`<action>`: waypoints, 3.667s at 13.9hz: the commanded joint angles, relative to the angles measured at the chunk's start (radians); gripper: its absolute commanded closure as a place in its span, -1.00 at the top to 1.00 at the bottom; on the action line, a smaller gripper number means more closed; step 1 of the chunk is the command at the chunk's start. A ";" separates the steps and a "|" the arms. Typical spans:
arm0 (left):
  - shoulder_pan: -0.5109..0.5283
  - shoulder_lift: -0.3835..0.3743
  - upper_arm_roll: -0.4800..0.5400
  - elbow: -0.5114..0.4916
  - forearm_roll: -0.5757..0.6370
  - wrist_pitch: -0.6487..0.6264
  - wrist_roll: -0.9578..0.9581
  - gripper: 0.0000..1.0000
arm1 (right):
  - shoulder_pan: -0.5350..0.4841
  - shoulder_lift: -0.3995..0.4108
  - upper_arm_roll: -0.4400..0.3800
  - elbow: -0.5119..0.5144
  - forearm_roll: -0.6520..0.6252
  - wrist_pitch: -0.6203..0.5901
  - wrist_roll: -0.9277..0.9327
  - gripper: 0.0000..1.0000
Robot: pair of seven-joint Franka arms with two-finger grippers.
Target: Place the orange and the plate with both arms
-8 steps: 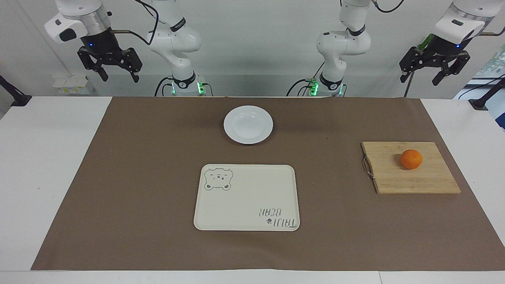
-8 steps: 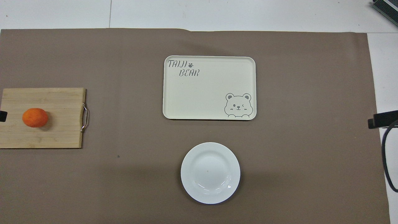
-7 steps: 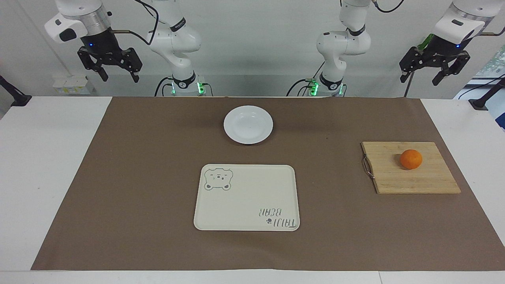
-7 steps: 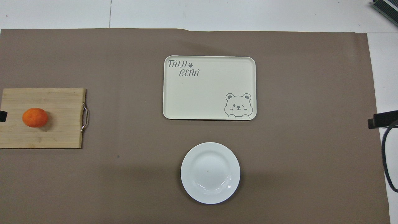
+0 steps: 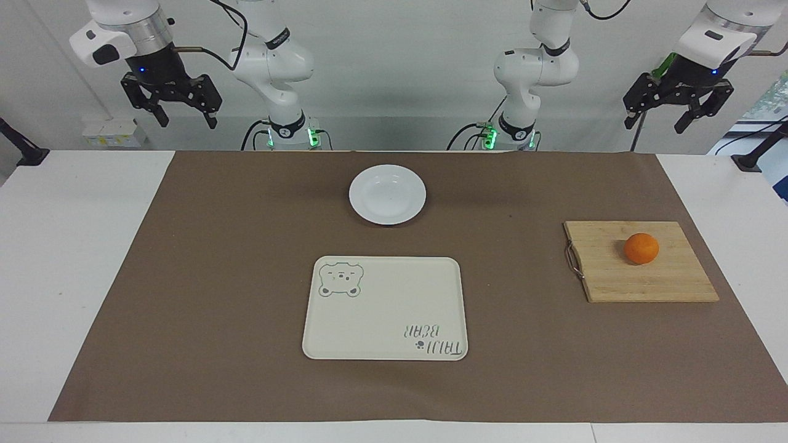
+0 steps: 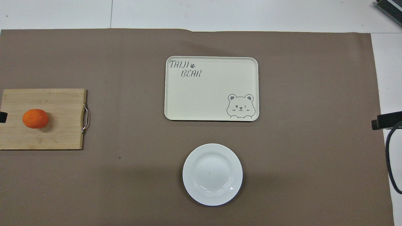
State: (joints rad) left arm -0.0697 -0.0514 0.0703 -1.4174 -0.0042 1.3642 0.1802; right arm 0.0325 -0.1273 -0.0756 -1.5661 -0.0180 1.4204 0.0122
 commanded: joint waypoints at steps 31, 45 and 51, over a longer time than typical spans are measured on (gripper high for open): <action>0.169 0.015 0.003 -0.100 -0.050 0.171 0.202 1.00 | -0.010 -0.011 0.007 -0.006 -0.003 -0.002 0.017 1.00; 0.257 0.128 0.003 -0.388 -0.050 0.598 0.377 1.00 | -0.010 -0.011 0.007 -0.006 -0.003 -0.002 0.015 1.00; 0.255 0.169 0.005 -0.607 -0.048 0.866 0.389 1.00 | -0.010 -0.011 0.007 -0.006 -0.003 -0.002 0.015 1.00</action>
State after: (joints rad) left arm 0.1875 0.1310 0.0708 -1.9219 -0.0380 2.1092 0.5432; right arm 0.0325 -0.1273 -0.0756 -1.5661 -0.0180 1.4204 0.0122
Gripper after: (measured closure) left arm 0.000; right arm 0.000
